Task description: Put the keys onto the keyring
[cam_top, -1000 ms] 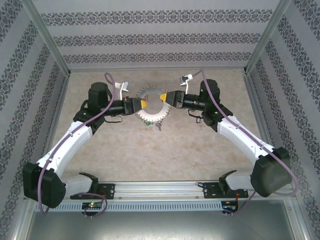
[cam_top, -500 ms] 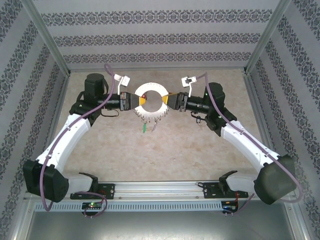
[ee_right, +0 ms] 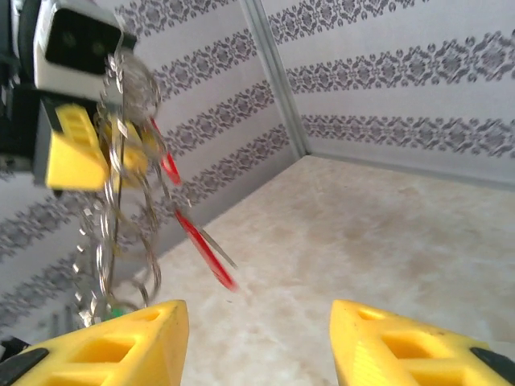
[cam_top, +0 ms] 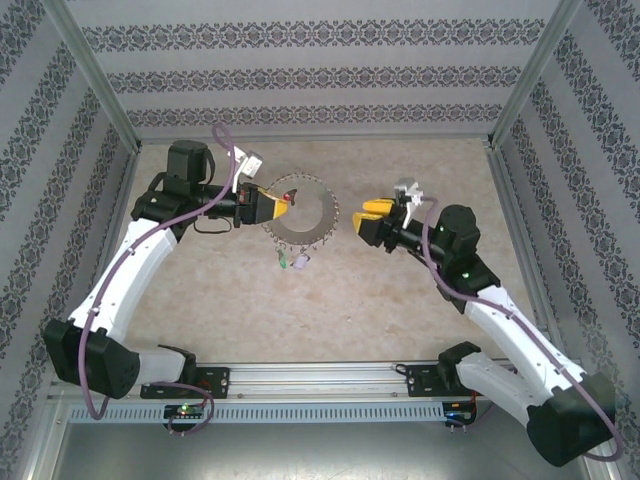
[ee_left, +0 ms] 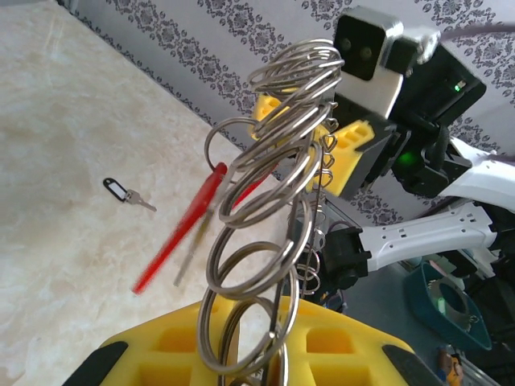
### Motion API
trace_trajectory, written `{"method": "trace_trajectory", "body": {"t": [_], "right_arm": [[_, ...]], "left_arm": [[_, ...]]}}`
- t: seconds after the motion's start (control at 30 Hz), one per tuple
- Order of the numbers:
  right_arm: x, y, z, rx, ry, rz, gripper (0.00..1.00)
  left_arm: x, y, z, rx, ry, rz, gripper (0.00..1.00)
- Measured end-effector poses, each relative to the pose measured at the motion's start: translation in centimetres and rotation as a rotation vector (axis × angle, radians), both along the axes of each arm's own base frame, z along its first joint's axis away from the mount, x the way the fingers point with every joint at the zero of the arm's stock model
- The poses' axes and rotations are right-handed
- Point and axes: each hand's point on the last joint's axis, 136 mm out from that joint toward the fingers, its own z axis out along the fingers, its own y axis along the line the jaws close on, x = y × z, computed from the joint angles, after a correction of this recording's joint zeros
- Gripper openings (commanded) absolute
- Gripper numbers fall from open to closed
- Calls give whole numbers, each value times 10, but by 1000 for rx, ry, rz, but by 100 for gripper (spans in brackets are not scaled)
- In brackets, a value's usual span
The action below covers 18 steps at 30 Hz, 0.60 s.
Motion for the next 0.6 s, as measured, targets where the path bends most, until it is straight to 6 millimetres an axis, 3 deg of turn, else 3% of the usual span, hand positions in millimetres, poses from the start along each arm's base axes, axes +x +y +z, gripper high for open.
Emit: {"method": "trace_trajectory", "body": {"t": [0.07, 0.2, 0.37, 0.43, 0.5, 0.6], "right_arm": [[-13, 2, -8, -62, -91, 18, 30], [-44, 23, -24, -179, -254, 123, 26], [-62, 48, -40, -280, -365, 216, 16], [-65, 56, -47, -314, -389, 238, 16], [-68, 64, -55, -347, -408, 253, 23], [-70, 75, -65, -397, -439, 258, 21]], "left_arm": [[-3, 1, -1, 5, -13, 7, 0], [-3, 5, -5, 22, -40, 43, 0], [-1, 9, -4, 35, -79, 82, 0], [0, 10, -2, 35, -90, 95, 0], [0, 10, 0, 33, -94, 104, 0], [1, 11, 1, 32, -88, 111, 0]]}}
